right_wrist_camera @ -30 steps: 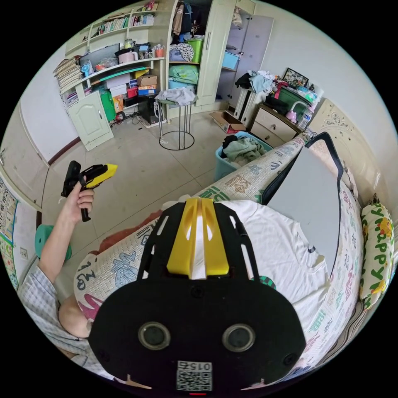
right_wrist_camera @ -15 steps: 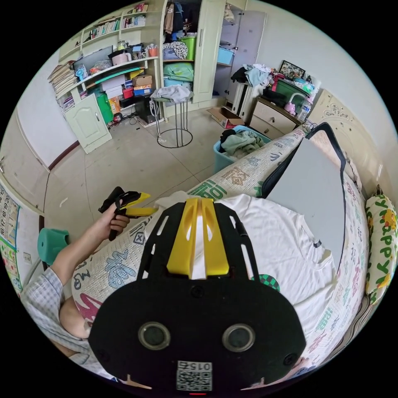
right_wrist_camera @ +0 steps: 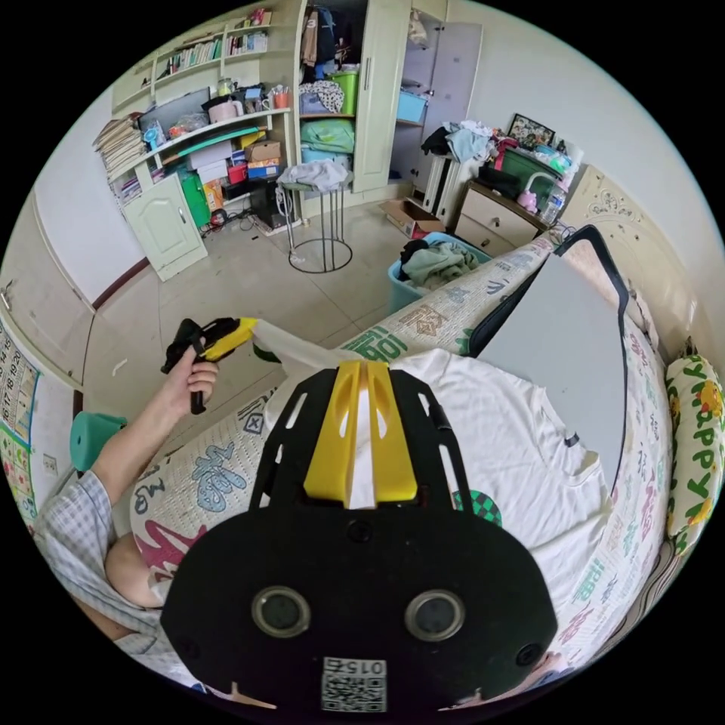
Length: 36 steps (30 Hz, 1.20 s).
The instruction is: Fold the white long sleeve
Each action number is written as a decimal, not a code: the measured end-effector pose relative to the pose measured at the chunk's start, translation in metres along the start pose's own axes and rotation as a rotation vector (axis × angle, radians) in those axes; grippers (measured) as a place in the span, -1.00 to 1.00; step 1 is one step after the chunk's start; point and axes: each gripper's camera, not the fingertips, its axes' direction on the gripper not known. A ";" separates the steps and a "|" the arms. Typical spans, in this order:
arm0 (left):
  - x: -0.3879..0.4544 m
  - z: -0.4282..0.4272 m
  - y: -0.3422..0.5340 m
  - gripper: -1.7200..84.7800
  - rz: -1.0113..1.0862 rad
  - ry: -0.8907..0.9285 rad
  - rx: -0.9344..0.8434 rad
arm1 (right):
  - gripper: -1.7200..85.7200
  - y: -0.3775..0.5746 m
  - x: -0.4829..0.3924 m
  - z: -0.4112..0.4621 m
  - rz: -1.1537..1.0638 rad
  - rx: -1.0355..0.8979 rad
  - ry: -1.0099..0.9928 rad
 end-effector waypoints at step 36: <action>0.346 0.265 0.276 -0.91 0.940 -0.432 -1.035 | -0.95 0.511 0.118 -0.143 0.195 0.096 -0.364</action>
